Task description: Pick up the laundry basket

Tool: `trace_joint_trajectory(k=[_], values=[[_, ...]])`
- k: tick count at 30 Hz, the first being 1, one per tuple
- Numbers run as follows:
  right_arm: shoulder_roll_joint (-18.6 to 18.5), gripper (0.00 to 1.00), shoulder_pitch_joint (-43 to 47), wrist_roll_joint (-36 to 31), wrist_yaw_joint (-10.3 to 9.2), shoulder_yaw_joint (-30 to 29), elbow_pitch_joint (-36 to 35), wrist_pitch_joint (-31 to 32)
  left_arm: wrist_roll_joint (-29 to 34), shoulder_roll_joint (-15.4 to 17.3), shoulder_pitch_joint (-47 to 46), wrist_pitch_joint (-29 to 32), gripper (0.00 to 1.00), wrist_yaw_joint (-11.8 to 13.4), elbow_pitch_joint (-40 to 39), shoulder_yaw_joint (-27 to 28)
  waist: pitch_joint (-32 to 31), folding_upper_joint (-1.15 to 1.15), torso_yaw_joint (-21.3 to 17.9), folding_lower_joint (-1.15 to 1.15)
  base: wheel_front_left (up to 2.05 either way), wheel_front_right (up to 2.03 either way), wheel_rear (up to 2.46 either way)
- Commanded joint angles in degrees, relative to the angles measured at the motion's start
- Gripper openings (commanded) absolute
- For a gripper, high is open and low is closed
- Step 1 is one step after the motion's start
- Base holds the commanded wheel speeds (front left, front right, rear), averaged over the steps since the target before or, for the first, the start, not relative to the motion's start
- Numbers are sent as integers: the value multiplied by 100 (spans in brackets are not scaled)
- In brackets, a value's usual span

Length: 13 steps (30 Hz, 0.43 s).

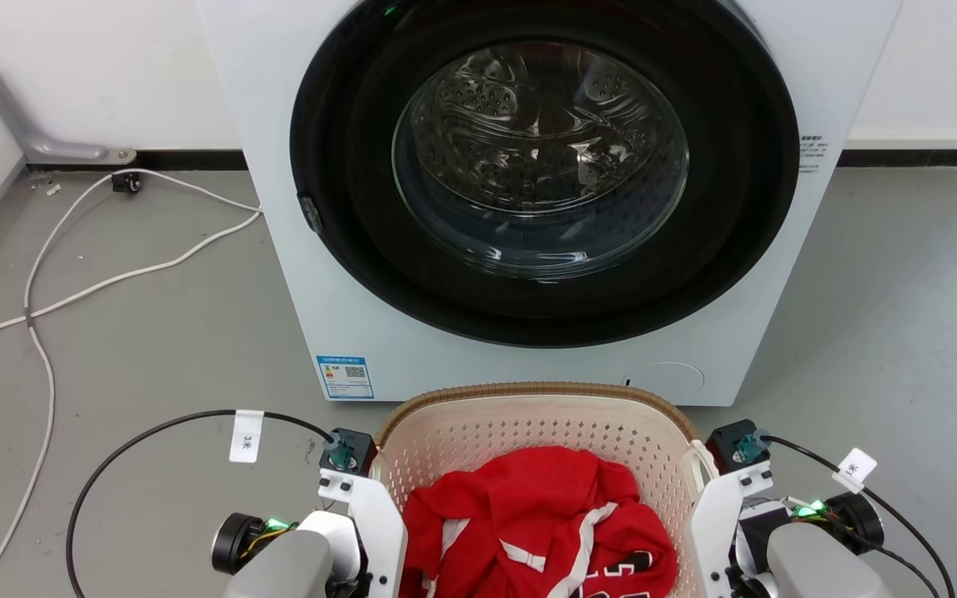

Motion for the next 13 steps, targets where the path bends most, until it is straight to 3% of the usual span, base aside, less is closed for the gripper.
trace_joint_trajectory(k=[1,13], values=[[-100,0,42,-10,-4,24,-31,-7,4,51,-9,-39,0,-53,4,-50,0,0,-5,0,0,0,0],[-114,0,45,10,-4,-8,-30,5,-137,78,-67,-70,0,-52,17,-200,19,0,-19,0,0,0,0]])
